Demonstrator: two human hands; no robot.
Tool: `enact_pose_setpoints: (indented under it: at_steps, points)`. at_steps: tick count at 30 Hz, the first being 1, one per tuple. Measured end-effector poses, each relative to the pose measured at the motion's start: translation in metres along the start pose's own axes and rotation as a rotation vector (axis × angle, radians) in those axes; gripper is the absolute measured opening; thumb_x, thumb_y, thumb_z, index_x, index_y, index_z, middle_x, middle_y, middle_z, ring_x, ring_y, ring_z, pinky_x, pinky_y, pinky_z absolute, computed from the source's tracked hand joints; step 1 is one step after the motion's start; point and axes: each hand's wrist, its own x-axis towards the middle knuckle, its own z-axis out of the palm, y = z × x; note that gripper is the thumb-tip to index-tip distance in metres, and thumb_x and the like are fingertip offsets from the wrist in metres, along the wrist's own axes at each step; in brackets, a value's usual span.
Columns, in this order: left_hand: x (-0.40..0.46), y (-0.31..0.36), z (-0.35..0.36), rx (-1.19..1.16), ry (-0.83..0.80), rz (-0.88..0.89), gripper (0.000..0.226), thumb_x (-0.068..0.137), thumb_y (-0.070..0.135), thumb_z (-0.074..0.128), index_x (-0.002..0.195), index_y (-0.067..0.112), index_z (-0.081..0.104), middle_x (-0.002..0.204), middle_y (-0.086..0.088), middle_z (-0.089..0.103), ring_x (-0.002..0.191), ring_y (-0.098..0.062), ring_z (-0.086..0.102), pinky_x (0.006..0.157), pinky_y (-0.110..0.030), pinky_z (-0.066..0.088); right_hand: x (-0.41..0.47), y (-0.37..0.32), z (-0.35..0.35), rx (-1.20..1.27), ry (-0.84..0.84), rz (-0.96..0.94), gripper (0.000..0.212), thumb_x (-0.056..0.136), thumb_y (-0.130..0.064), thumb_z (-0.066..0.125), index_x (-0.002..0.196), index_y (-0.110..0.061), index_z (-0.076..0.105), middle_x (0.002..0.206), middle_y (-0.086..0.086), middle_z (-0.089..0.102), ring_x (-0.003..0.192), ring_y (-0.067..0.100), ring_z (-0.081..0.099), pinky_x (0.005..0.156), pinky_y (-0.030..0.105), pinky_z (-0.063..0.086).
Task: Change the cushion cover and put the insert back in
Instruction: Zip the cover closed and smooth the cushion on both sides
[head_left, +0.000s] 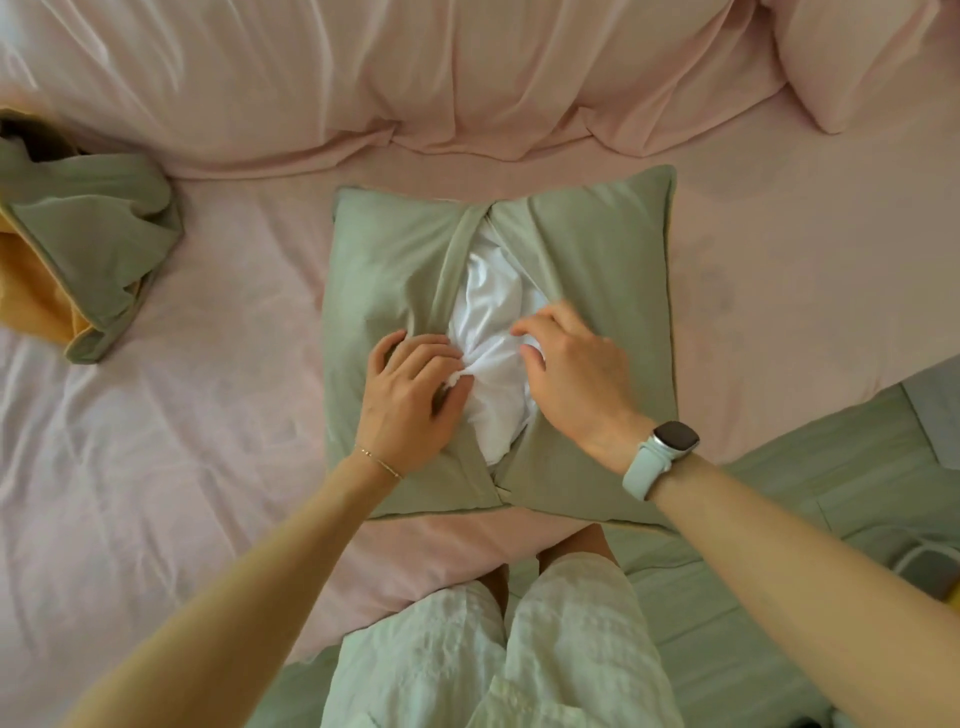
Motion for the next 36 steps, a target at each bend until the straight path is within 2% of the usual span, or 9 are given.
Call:
enact_pose_setpoints:
  at_steps: [4, 9, 12, 16, 18, 22, 27, 33, 36]
  points:
    - [-0.004, 0.0, -0.023, -0.037, 0.098, -0.015, 0.017, 0.083, 0.018, 0.059, 0.075, 0.005, 0.065, 0.083, -0.005, 0.067, 0.1, -0.016, 0.057, 0.09, -0.033, 0.039, 0.009, -0.015, 0.005, 0.101, -0.008, -0.109, 0.038, 0.093, -0.017, 0.05, 0.131, -0.019, 0.05, 0.132, 0.0, 0.049, 0.103, 0.03, 0.058, 0.071, 0.038, 0.045]
    - [-0.001, -0.005, -0.042, 0.08, 0.005, -0.062, 0.021, 0.084, 0.029, 0.054, 0.081, 0.011, 0.066, 0.086, -0.003, 0.063, 0.101, -0.02, 0.055, 0.083, -0.032, 0.036, 0.044, -0.025, 0.02, -0.117, -0.161, -0.07, 0.049, 0.097, -0.027, 0.04, 0.144, -0.023, 0.028, 0.137, 0.001, 0.042, 0.102, 0.034, 0.056, 0.071, 0.036, 0.039]
    - [0.009, -0.003, -0.041, 0.037, -0.082, -0.337, 0.04, 0.088, 0.042, 0.039, 0.097, 0.015, 0.067, 0.096, -0.002, 0.062, 0.1, -0.026, 0.051, 0.08, -0.034, 0.038, 0.057, -0.028, 0.031, -0.1, -0.193, -0.096, 0.029, 0.094, -0.017, 0.04, 0.119, -0.017, 0.055, 0.119, 0.006, 0.054, 0.101, 0.033, 0.056, 0.068, 0.032, 0.032]
    - [0.01, -0.007, -0.027, 0.256, -0.215, -0.334, 0.049, 0.078, 0.056, 0.042, 0.109, 0.026, 0.065, 0.108, -0.002, 0.06, 0.104, -0.03, 0.049, 0.076, -0.037, 0.041, 0.043, 0.002, 0.024, -0.158, -0.134, -0.347, 0.008, 0.068, -0.01, 0.068, 0.074, -0.007, 0.063, 0.076, 0.012, 0.057, 0.054, 0.033, 0.06, 0.047, 0.026, 0.029]
    - [0.012, 0.004, -0.01, 0.408, -0.255, -0.242, 0.045, 0.069, 0.056, 0.056, 0.103, 0.028, 0.067, 0.103, -0.006, 0.058, 0.099, -0.027, 0.041, 0.074, -0.038, 0.039, 0.039, 0.025, 0.02, -0.276, -0.129, -0.344, 0.026, 0.056, -0.009, 0.082, 0.076, -0.009, 0.065, 0.074, 0.011, 0.057, 0.054, 0.03, 0.06, 0.044, 0.023, 0.033]
    - [0.04, 0.012, 0.026, 0.639, -0.241, -0.136, 0.029, 0.047, 0.038, 0.078, 0.068, 0.021, 0.068, 0.087, -0.005, 0.057, 0.09, -0.025, 0.035, 0.083, -0.039, 0.026, 0.024, 0.03, 0.016, -0.104, 0.079, -0.236, 0.03, 0.071, -0.003, 0.065, 0.1, -0.006, 0.056, 0.093, 0.015, 0.054, 0.068, 0.031, 0.058, 0.046, 0.027, 0.04]
    - [0.062, -0.016, 0.027, 0.661, -0.308, -0.158, 0.017, 0.048, 0.034, 0.075, 0.046, 0.022, 0.064, 0.075, -0.002, 0.054, 0.079, -0.022, 0.03, 0.077, -0.038, 0.024, 0.0, 0.042, 0.012, -0.248, 0.069, -0.542, 0.022, 0.082, -0.02, 0.042, 0.073, -0.011, 0.06, 0.072, 0.004, 0.058, 0.065, 0.024, 0.052, 0.062, 0.03, 0.033]
    - [0.033, 0.003, 0.001, 0.25, 0.023, -0.229, 0.017, 0.078, 0.023, 0.056, 0.08, 0.013, 0.07, 0.097, -0.011, 0.057, 0.091, -0.026, 0.038, 0.082, -0.038, 0.034, -0.02, 0.031, 0.013, -0.404, -0.043, -0.666, 0.015, 0.078, -0.024, 0.061, 0.066, -0.016, 0.066, 0.068, -0.002, 0.06, 0.069, 0.021, 0.053, 0.066, 0.033, 0.029]
    - [0.003, 0.033, -0.013, 0.213, 0.047, -0.009, 0.024, 0.077, 0.008, 0.06, 0.1, 0.013, 0.063, 0.107, -0.01, 0.054, 0.1, -0.029, 0.046, 0.085, -0.041, 0.037, -0.03, 0.037, 0.015, -0.45, -0.09, -0.637, 0.011, 0.068, -0.021, 0.069, 0.061, -0.015, 0.063, 0.063, -0.001, 0.057, 0.067, 0.021, 0.053, 0.066, 0.034, 0.026]
